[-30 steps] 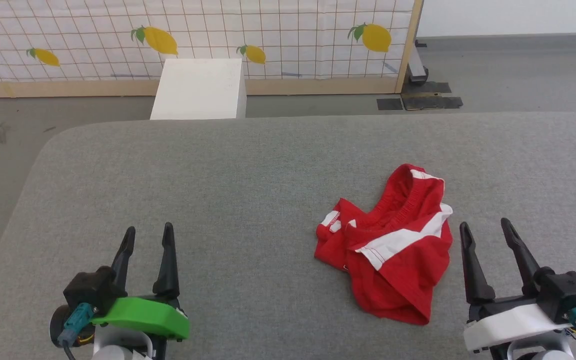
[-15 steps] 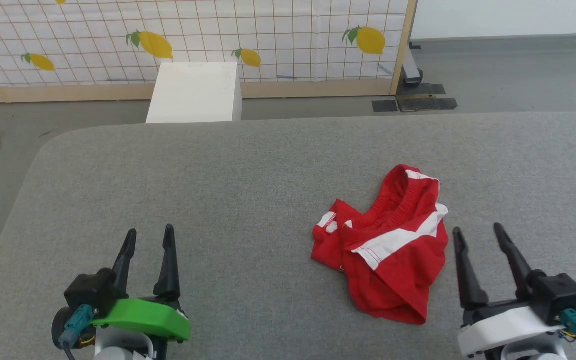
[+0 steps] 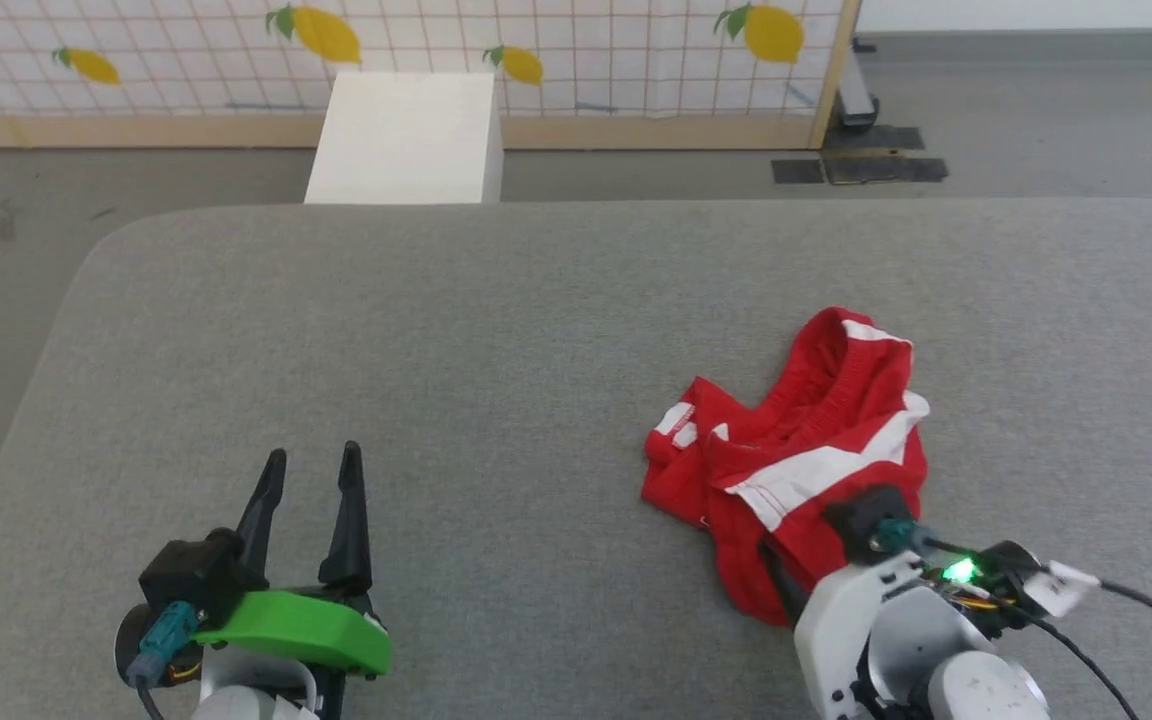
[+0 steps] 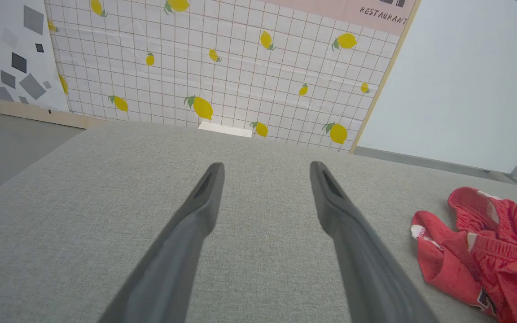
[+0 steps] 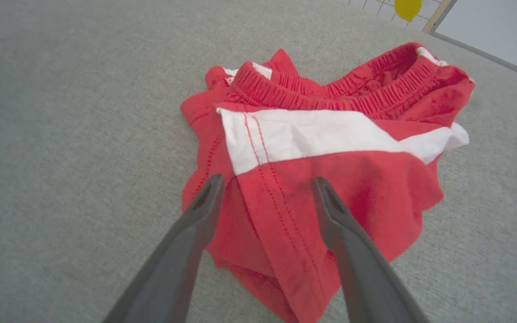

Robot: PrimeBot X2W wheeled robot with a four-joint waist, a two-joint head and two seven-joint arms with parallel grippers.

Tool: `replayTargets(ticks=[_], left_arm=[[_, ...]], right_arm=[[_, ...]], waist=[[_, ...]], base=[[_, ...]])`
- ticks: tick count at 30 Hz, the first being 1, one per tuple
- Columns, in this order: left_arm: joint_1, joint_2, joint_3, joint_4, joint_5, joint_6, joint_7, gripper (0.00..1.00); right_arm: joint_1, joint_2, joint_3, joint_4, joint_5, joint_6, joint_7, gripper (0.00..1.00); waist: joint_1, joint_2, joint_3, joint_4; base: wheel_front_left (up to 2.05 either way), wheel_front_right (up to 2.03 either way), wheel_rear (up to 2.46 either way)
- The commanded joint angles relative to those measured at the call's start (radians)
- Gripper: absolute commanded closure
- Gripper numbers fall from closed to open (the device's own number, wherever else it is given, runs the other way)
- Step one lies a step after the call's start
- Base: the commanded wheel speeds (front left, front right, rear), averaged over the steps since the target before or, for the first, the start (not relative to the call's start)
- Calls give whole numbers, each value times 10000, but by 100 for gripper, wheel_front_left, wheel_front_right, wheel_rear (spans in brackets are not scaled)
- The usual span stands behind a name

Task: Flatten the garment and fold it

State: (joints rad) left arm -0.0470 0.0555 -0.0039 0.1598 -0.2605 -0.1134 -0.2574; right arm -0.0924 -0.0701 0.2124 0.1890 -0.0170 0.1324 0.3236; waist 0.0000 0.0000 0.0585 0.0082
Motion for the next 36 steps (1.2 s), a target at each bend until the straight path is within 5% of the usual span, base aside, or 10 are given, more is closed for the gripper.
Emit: replayTargets(ticks=[1,3,5,6,17,25,26,27,28,36], left_arm=[[-214,-37,-1,-1,135,-42,-43,0],[-256,-41,-16,-6,124,-49,-43,0],[-260,-44,-23,13,109,-54,-43,0],[-261,-45,-28,21,106,-56,-43,0],[-74,-51,30,109,85,-68,-43,0],[72,-52,-9,96,110,-64,-43,0],[72,-52,-31,93,111,-66,-43,0],[70,-52,-47,91,112,-67,-43,0],[67,-52,-59,90,121,-69,-43,0],[-7,-52,-75,100,170,-87,-43,0]], right_arm=[[-242,-57,87,78,-87,-17,289,0],[-379,-67,96,185,-106,-17,686,0],[-455,-31,-53,188,-96,-17,862,81],[-482,-10,-110,146,-87,-17,841,100],[138,193,-3683,-1465,1364,-17,-1416,100],[1193,196,-6563,-171,1735,-17,-789,100],[1257,197,-6745,61,1709,-17,-658,89],[1305,197,-6824,242,1673,-17,-515,19],[1332,197,-6901,425,1687,-17,-362,0],[1140,198,-6136,-1173,1633,-17,-3249,0]], waist=[[0,0,191,182],[0,0,259,255],[0,0,281,320],[0,0,290,343],[0,0,-101,357],[0,0,-373,57],[0,0,-380,27],[0,0,-383,7],[0,0,-385,-18],[0,0,-343,-110]], base=[[0,0,0],[0,0,0],[0,0,0],[0,0,0],[0,0,0],[0,0,0],[0,0,0],[0,0,0],[0,0,0],[0,0,0]])
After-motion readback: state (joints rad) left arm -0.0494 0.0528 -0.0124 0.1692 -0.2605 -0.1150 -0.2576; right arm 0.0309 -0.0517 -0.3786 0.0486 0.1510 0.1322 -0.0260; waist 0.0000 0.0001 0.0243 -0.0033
